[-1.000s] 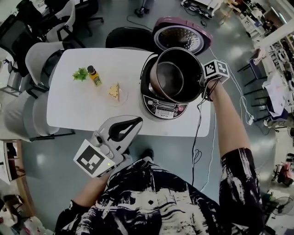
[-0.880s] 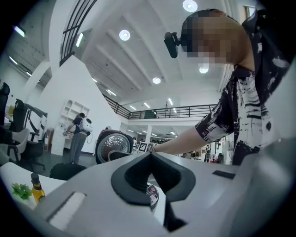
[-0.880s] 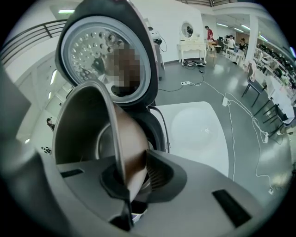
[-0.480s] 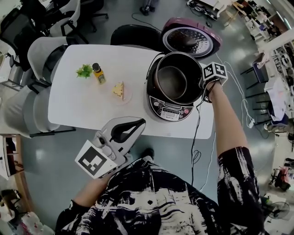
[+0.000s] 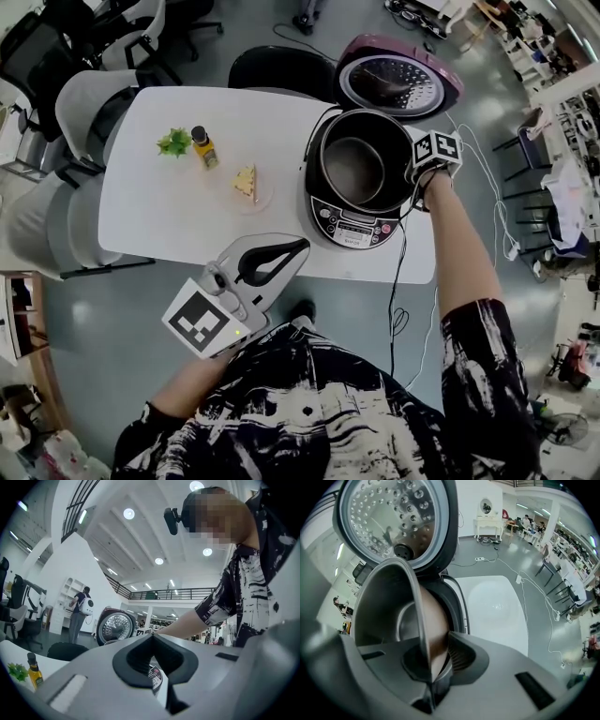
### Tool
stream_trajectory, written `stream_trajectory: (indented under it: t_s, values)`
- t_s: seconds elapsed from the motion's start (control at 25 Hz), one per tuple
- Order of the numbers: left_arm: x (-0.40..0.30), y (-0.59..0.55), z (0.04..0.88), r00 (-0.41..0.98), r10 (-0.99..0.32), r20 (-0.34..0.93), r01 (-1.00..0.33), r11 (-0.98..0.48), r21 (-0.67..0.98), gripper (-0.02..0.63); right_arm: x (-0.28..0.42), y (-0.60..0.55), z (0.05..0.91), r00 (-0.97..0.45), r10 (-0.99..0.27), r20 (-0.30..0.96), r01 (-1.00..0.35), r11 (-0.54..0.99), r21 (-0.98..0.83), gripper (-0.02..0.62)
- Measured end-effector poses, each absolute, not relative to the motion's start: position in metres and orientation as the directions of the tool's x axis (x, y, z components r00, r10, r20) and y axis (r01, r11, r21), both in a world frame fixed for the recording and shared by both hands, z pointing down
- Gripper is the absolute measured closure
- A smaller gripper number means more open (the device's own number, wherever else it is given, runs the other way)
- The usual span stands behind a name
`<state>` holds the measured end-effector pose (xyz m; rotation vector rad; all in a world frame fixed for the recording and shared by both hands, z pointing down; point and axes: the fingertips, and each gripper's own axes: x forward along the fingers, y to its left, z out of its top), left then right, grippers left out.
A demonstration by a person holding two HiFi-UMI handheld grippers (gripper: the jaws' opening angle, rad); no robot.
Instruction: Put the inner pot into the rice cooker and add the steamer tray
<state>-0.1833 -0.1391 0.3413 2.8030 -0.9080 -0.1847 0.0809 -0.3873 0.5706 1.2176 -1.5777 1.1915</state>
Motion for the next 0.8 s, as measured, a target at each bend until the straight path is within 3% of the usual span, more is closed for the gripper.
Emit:
stream_trajectory:
  t_s: [0.48,0.8]
  values:
    - [-0.165,-0.166,0.347,0.834,-0.547,-0.074,-0.523,-0.826,0.213,0.601,0.082,-0.39,0.582,-0.181,-0.223,0.958,-0.983,0.078,-0.168,0.588]
    - [-0.163,-0.168,0.347,0.841,-0.533,-0.094,-0.503,-0.833,0.23,0.601,0.08,-0.388,0.58,-0.038,-0.216,0.976,-0.987,0.164,-0.002,0.581]
